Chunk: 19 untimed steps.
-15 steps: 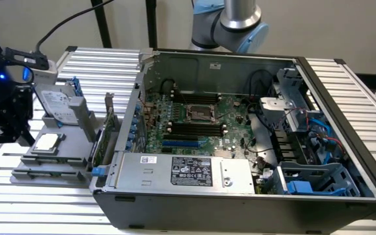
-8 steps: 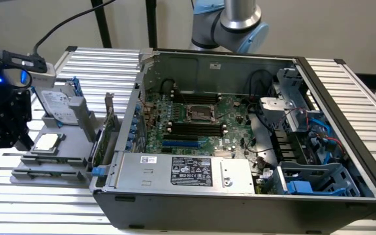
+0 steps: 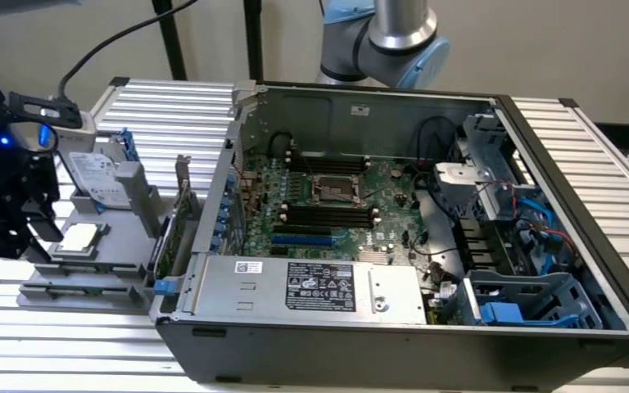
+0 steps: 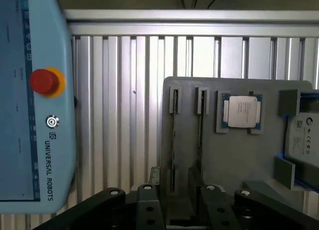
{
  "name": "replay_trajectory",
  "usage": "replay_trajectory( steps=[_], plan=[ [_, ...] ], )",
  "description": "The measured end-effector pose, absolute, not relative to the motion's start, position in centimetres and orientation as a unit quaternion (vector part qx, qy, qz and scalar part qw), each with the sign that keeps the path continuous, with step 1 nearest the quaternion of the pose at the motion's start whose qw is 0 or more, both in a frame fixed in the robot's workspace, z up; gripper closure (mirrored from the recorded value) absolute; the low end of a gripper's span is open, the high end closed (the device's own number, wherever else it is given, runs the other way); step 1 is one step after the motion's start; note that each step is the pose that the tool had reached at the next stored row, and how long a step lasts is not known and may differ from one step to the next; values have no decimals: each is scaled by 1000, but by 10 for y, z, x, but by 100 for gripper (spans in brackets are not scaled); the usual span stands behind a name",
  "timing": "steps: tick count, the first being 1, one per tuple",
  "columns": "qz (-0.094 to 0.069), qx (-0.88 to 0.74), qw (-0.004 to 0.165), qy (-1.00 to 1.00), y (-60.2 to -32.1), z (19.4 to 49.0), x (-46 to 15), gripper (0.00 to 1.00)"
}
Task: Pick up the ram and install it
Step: 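Pick up the ram and move it above insertion slot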
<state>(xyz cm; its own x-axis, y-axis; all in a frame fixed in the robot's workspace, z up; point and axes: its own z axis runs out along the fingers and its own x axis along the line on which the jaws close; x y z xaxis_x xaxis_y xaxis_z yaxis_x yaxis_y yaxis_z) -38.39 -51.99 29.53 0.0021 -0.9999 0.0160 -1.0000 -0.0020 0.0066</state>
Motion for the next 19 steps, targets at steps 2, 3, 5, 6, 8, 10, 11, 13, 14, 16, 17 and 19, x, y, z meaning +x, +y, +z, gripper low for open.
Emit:
replay_trajectory(
  steps=[2, 3, 5, 6, 8, 10, 11, 13, 14, 16, 17, 19],
  plan=[
    [3, 709, 8, -705, -520, 292, -384, 64],
    [3, 709, 8, -705, -520, 290, -384, 64],
    [3, 711, 8, -704, -520, 286, -384, 64],
    [3, 711, 8, -703, -520, 284, -384, 64],
    [3, 712, 8, -702, -520, 281, -384, 64],
    [3, 714, 8, -700, -520, 277, -384, 64],
    [3, 714, 8, -700, -520, 275, -384, 64],
    [3, 716, 8, -698, -520, 272, -384, 64],
    [3, 717, 8, -697, -520, 270, -384, 64],
    [4, 718, 8, -696, -520, 266, -384, 64],
    [4, 719, 8, -695, -520, 264, -384, 64],
    [4, 720, 8, -694, -520, 261, -384, 64]
  ],
)
